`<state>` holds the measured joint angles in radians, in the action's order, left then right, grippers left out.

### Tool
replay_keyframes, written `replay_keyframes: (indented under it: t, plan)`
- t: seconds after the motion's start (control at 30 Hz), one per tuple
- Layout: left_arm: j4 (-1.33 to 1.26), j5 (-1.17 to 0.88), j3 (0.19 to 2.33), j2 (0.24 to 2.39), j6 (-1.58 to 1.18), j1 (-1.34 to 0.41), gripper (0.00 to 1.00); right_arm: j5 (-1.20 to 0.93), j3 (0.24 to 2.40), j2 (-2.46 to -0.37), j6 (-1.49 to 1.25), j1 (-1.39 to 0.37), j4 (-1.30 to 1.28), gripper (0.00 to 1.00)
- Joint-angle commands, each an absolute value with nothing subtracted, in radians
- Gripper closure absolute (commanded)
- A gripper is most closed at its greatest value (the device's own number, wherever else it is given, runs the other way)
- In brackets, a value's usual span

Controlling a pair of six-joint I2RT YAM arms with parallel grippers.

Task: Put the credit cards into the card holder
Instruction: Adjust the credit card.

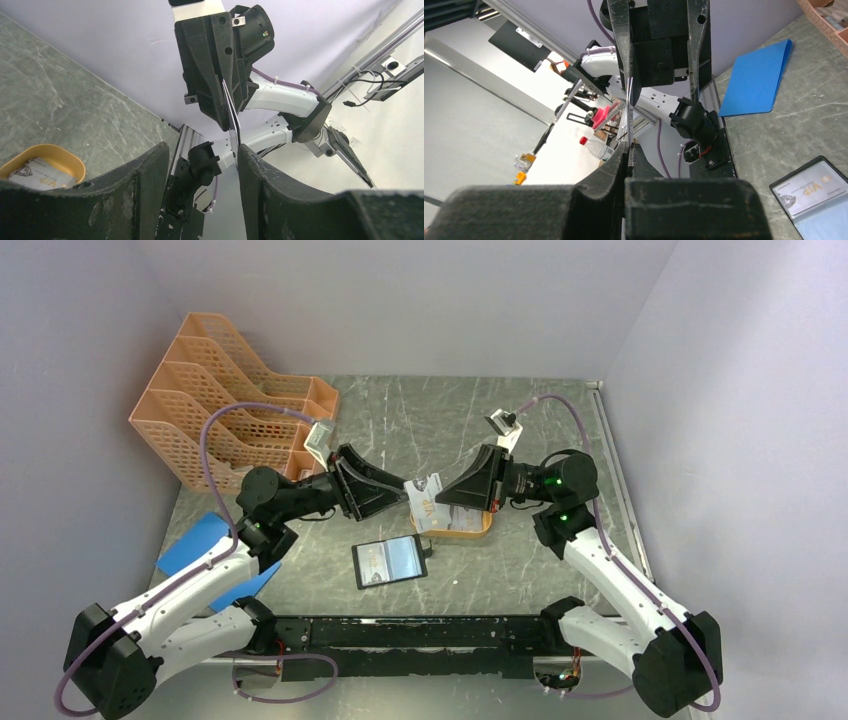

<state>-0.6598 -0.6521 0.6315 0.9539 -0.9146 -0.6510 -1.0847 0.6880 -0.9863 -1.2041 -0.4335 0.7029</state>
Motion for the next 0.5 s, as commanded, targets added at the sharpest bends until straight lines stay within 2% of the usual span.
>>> replay_keyframes:
  t: [0.0, 0.27, 0.47]
  plan:
    - [-0.696, -0.683, 0.666, 0.95, -0.873, -0.644, 0.43, -1.076, 0.718, -0.987, -1.201, -0.45, 0.729, 1.0]
    - [-0.689, -0.688, 0.675, 0.969, -0.867, -0.644, 0.44, -1.066, 0.739, -0.998, -1.16, -0.477, 0.679, 1.0]
    - [-0.858, -0.731, 0.659, 1.019, -0.977, -0.645, 0.47, -1.019, 0.742, -1.008, -1.131, -0.493, 0.628, 1.0]
